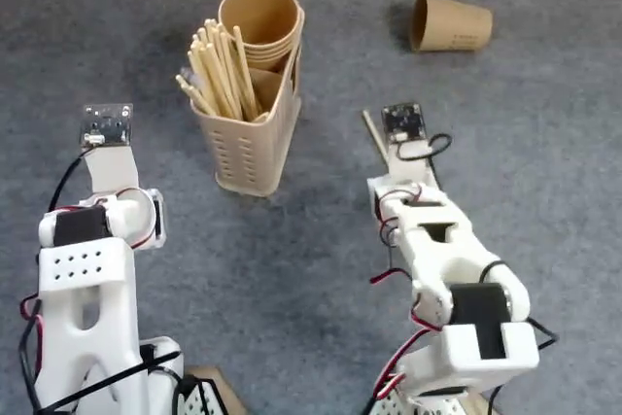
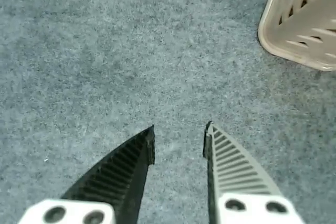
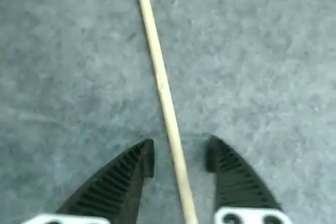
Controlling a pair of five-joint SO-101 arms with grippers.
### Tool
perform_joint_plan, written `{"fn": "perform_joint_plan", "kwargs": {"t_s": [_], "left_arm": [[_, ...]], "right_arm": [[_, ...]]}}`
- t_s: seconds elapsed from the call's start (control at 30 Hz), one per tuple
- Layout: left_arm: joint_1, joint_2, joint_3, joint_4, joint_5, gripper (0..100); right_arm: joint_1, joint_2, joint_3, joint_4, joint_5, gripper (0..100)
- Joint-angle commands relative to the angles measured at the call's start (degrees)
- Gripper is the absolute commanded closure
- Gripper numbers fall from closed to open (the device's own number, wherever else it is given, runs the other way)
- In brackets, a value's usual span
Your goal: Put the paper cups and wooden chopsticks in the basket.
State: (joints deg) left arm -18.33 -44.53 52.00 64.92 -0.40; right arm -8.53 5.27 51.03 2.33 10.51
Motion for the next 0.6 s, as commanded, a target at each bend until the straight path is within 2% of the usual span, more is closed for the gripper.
{"fn": "perform_joint_plan", "kwargs": {"t_s": [0.0, 0.17, 0.27, 0.33, 0.47, 0.57], "left_arm": [[-0.48, -1.45, -0.13, -0.44, -0.09, 82], [-0.48, -1.45, -0.13, -0.44, -0.09, 82], [-0.40, -1.45, -0.13, -0.53, -0.09, 82], [-0.40, -1.45, -0.13, -0.62, -0.09, 82], [-0.40, -1.45, -0.13, -0.70, -0.09, 82], [-0.40, -1.45, -0.13, -0.70, -0.09, 82]], "right_arm": [[1.01, 0.57, -1.63, -1.10, 0.09, 99.1], [2.42, -0.66, -3.03, -1.27, -0.26, 99.4], [4.26, -7.16, -5.67, -1.27, -0.70, 99.4], [5.05, -14.29, -7.08, -2.33, -4.84, 99.4], [4.44, -30.55, -7.69, -11.91, -14.15, 99.5], [0.22, -38.90, -7.60, -22.37, -16.97, 99.5]]}}
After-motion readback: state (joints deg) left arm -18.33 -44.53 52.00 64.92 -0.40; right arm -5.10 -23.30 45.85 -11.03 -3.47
